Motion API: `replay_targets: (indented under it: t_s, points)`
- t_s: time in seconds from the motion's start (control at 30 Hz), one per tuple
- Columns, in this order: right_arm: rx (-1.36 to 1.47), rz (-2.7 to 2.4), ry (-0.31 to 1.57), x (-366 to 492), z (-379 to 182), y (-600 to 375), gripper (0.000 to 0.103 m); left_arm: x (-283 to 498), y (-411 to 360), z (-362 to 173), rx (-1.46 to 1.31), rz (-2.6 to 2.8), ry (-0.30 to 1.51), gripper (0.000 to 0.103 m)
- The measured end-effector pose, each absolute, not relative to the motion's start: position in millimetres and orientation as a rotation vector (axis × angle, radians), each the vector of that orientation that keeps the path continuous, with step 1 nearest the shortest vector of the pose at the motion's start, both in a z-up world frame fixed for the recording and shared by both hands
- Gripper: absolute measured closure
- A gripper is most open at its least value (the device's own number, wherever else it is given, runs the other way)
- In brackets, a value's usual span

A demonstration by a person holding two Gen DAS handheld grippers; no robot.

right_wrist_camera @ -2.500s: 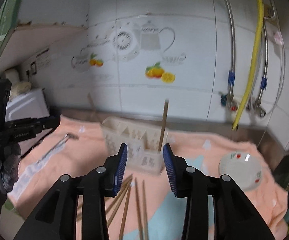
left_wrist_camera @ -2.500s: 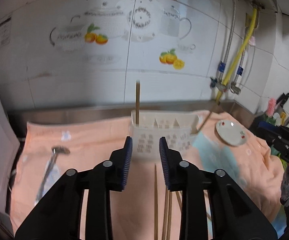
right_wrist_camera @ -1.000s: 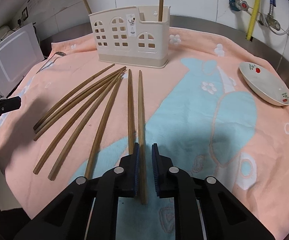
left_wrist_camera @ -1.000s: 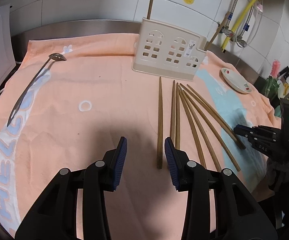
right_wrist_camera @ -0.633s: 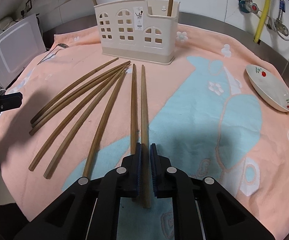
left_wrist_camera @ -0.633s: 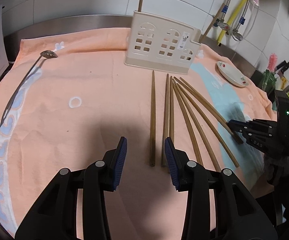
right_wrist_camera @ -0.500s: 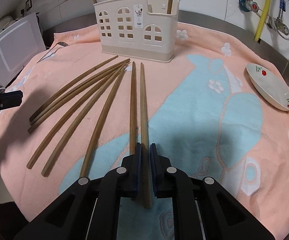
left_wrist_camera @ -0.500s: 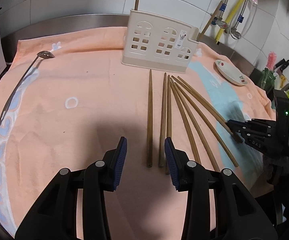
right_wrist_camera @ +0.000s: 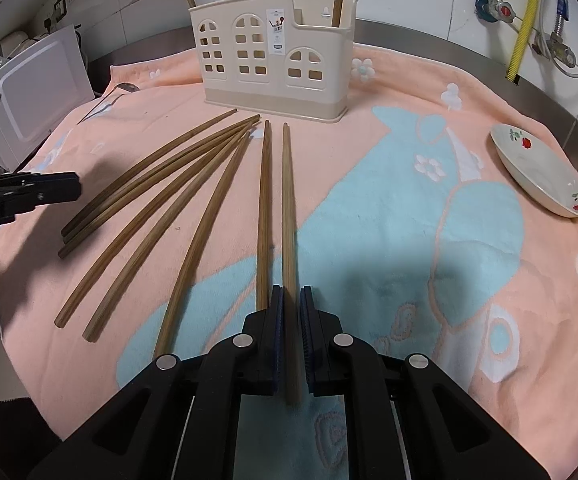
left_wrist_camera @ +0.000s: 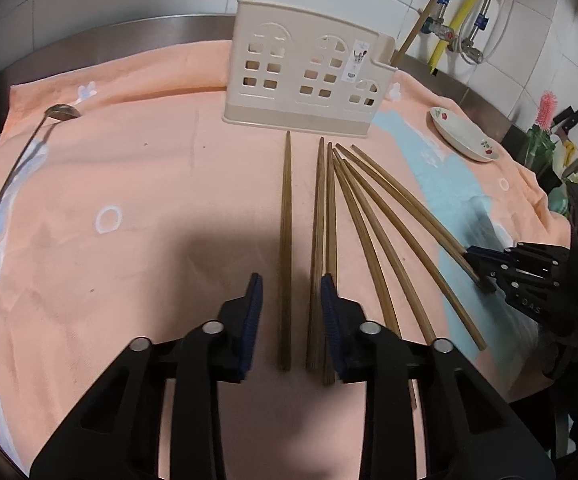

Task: Organize utensils
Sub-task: 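Close the left tool on a chopstick while the right tool grasps another chopstick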

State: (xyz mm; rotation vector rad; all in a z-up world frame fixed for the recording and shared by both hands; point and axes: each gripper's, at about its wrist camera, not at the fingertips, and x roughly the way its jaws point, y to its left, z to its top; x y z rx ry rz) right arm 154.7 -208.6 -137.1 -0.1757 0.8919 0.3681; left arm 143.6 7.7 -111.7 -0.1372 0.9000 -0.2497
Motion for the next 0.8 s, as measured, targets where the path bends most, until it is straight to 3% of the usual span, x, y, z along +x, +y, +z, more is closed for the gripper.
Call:
replay_targets:
  t_s: [0.23,0.63,0.8]
  points:
    - [-0.171,0.369,0.89,152.8,-136.9,-208.7,0.095,160.8,4.8,-127.1,-0.144,-0.233,0.934,0.085]
    - [-0.173,0.368,0.88,154.1,-137.4,-208.0,0.094,167.9,-2.7,-133.1,-0.121,-0.227,0.94,0.086]
    - [-0.185,0.356,0.866,152.9,-137.9,-205.9,0.095,168.9,-10.1,-131.9,-0.052,-0.192,0.946,0.094]
